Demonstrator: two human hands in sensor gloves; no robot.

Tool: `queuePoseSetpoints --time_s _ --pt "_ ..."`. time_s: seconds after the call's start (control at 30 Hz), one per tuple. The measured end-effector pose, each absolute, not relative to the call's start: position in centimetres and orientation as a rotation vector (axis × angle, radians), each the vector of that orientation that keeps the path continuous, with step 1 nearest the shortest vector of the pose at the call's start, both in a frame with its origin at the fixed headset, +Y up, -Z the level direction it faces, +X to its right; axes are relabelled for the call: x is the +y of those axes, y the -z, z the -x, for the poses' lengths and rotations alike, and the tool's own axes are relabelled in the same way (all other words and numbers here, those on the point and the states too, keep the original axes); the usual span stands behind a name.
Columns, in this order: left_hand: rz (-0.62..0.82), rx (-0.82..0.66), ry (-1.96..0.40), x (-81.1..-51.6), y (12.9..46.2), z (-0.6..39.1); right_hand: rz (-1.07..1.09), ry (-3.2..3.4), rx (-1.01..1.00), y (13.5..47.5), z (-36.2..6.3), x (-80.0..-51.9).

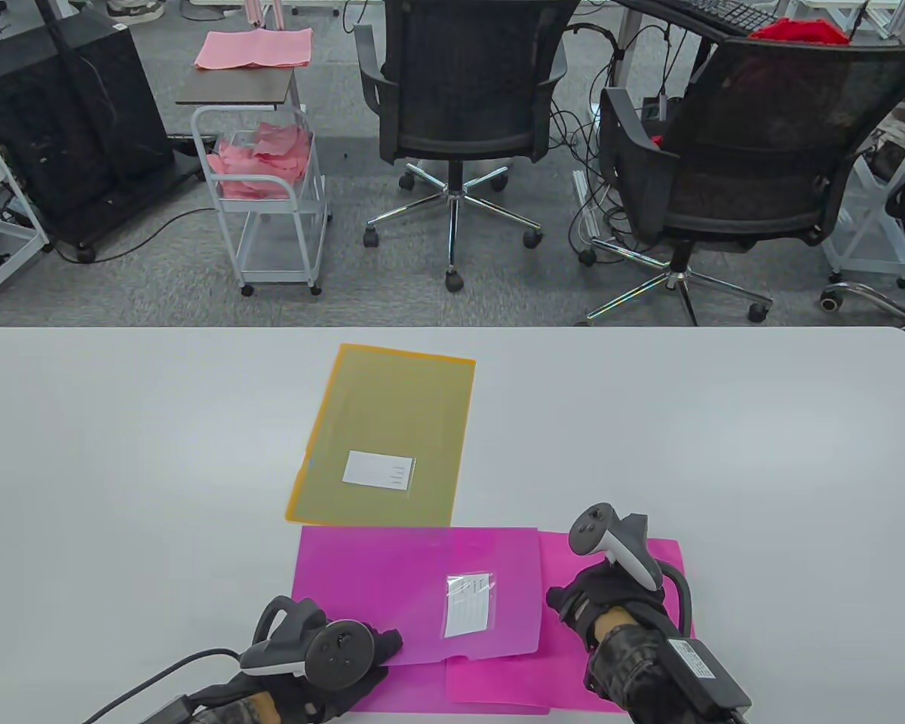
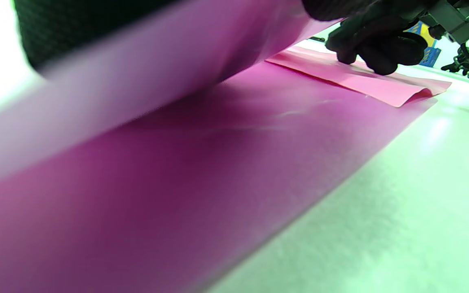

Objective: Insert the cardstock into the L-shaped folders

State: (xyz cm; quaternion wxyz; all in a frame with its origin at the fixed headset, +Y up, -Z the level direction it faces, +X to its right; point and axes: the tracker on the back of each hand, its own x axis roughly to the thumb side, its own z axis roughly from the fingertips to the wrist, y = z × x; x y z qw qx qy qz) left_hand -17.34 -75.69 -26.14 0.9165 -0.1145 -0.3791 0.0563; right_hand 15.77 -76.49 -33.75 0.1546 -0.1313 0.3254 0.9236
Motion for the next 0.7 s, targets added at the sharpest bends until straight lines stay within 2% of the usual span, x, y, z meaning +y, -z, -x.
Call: queuePoseSetpoints --time_s 0.23,0.37,0.47,0.57,0.7 --pt "0.245 -0.757 -0.161 -75.7 26.4 17.7 0.304 -2.368 0.893 34.0 -16.5 -76.2" --pt "0.248 -0.756 -0.162 -75.7 26.5 17.7 0.472 -2.585 0.814 34.3 -18.5 -74.3" --pt "0.248 -0.755 -0.169 -75.7 26.5 17.8 0.650 -2.737 1.053 34.1 -20.0 -74.8" --pt "0.242 -0.760 -0.168 -75.7 26.4 17.8 0.611 -2.589 1.209 33.9 -20.0 -76.7" --pt "0.209 -0.785 -0.162 -75.5 26.3 17.7 0.482 -2.589 1.172 34.0 -18.6 -76.8"
